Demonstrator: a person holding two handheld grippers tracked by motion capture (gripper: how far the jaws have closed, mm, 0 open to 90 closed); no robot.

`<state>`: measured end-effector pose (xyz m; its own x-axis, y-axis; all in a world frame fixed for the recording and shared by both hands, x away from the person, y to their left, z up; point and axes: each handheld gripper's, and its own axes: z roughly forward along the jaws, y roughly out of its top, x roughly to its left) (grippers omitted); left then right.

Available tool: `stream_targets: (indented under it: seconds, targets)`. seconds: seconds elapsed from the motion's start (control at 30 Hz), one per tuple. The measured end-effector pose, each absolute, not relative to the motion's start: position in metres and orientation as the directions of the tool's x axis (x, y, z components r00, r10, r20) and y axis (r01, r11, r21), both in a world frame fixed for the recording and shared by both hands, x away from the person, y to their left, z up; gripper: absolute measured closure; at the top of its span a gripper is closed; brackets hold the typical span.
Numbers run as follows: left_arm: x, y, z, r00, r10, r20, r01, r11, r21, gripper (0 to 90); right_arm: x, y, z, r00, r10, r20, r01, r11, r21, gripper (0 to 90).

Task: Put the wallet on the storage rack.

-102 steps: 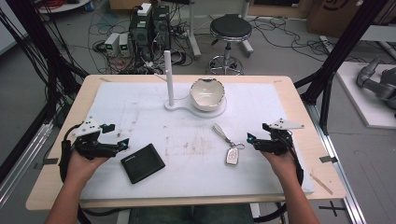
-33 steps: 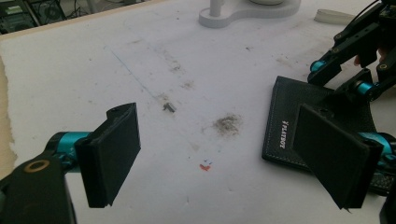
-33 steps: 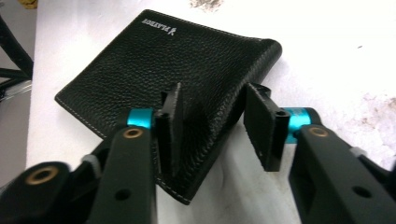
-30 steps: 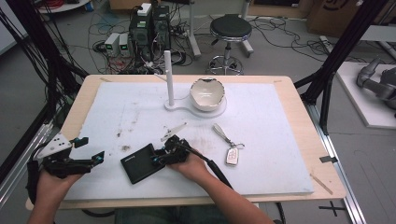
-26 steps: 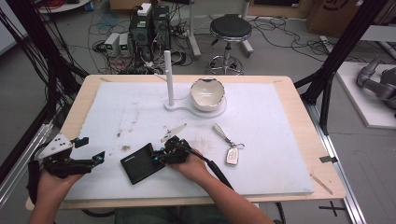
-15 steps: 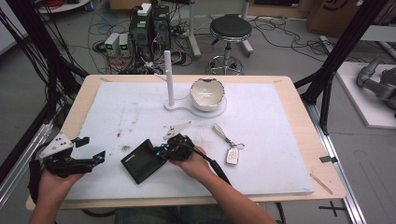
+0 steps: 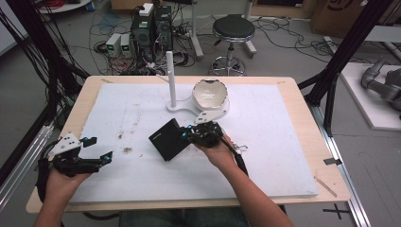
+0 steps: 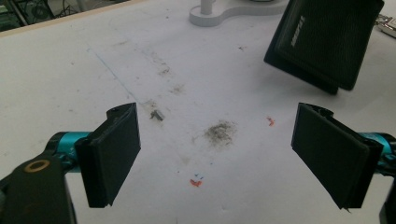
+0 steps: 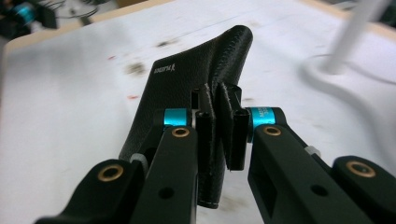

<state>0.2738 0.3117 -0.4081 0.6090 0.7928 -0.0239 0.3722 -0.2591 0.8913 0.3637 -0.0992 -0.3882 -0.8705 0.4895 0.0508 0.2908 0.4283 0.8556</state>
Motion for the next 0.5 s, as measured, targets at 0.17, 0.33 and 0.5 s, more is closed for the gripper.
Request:
stream_targets:
  seconds: [0.17,0.33,0.5]
  targets:
    - [0.279,0.306,-0.408,0.619,0.785,-0.029,0.37,-0.258,0.892,15.5,0.372,-0.119,-0.377,-0.843,0.537,0.037,0.292,0.399,0.869,86.2]
    - [0.283,0.302,-0.408,0.63,0.776,-0.031,0.366,-0.261,0.893,15.5,0.379,-0.129,-0.367,-0.83,0.558,0.014,0.281,0.397,0.874,86.2]
    - [0.286,0.3,-0.409,0.634,0.773,-0.036,0.367,-0.26,0.893,15.5,0.386,-0.136,-0.352,-0.815,0.578,-0.031,0.257,0.409,0.875,86.2]
